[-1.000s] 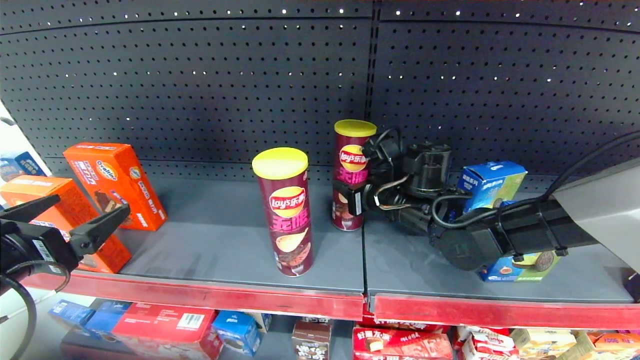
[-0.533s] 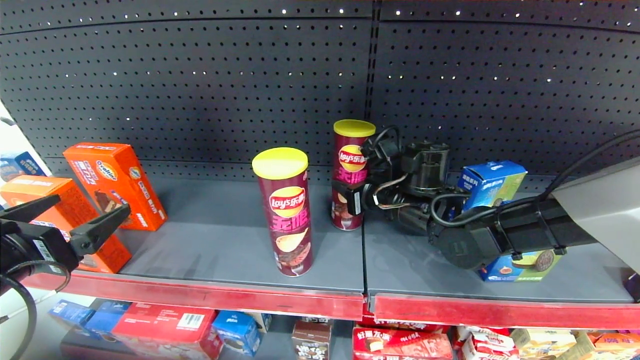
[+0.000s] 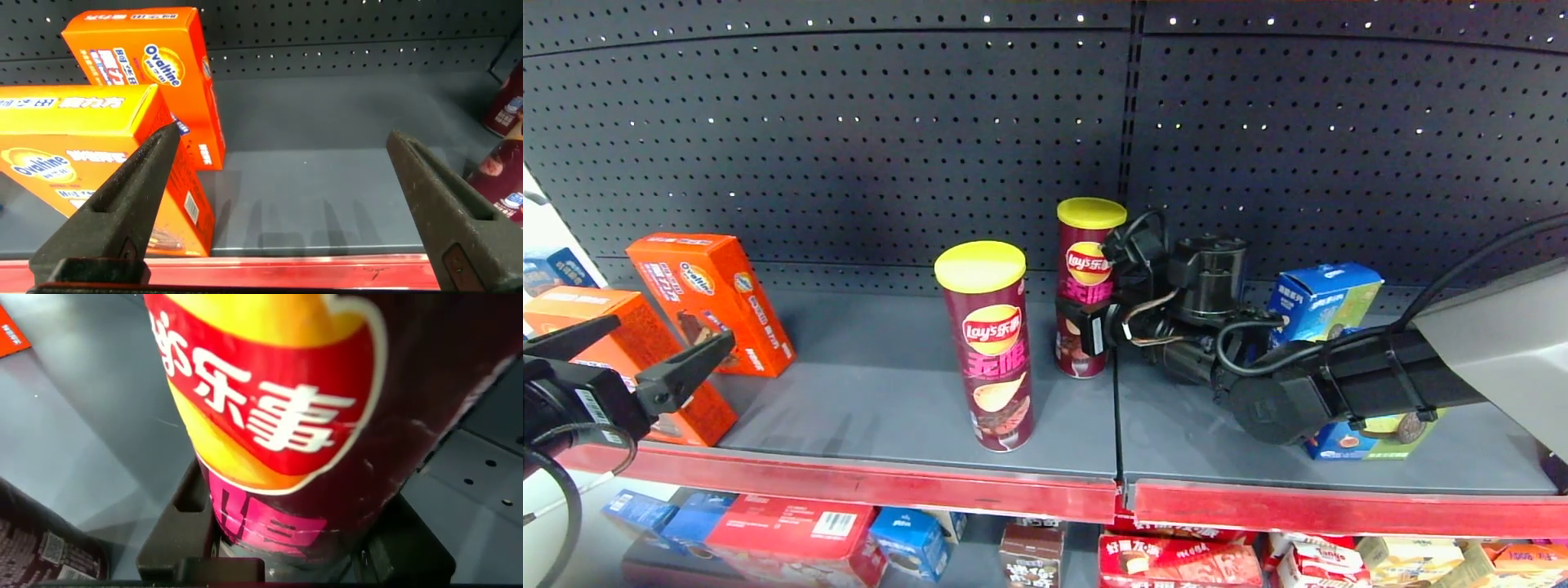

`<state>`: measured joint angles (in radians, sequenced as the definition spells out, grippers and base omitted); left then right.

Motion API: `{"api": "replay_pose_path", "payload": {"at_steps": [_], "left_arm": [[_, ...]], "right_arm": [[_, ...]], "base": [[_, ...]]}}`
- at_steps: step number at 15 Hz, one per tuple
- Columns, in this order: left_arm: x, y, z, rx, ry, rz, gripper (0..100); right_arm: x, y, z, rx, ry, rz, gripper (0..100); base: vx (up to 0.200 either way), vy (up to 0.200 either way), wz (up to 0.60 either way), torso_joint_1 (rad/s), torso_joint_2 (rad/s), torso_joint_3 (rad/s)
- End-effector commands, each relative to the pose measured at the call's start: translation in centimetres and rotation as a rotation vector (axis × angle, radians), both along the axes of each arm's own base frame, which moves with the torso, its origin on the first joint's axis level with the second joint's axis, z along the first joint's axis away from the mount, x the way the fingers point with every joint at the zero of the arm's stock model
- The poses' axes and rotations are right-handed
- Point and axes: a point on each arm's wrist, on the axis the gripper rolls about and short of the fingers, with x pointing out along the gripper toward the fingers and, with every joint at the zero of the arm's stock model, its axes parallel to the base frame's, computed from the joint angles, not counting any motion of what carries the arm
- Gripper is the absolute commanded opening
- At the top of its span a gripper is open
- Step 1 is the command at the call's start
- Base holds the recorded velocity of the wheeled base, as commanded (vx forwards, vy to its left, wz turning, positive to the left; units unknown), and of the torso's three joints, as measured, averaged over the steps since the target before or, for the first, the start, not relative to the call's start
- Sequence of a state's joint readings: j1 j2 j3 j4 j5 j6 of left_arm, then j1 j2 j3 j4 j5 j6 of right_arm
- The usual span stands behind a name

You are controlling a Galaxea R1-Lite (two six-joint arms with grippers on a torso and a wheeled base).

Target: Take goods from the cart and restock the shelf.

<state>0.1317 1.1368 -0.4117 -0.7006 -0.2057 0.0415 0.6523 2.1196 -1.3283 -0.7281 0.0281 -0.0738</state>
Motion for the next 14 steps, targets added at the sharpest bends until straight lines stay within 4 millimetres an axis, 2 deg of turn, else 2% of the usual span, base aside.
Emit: {"api": "replay_pose_path", "payload": {"at_steps": [1,8,14], "left_arm": [[0.0,0.0,0.0,0.0,0.0,-0.001,100],[0.0,0.0,0.0,0.001,0.0,0.0,100],[0.0,0.0,0.0,0.001,0.0,0.0,100]], "right_arm": [[0.1,0.2,0.0,0.001,-0.001,0.002,0],[1.1,1.0,-0.8,0.002,-0.002,0.007,0],[1.4,1.8,-0.6,0.011,-0.013,0.016,0]], "base": [[0.0,0.0,0.0,0.0,0.0,0.0],[0.0,0.0,0.0,0.0,0.0,0.0],[0.0,0.0,0.0,0.0,0.0,0.0]]}}
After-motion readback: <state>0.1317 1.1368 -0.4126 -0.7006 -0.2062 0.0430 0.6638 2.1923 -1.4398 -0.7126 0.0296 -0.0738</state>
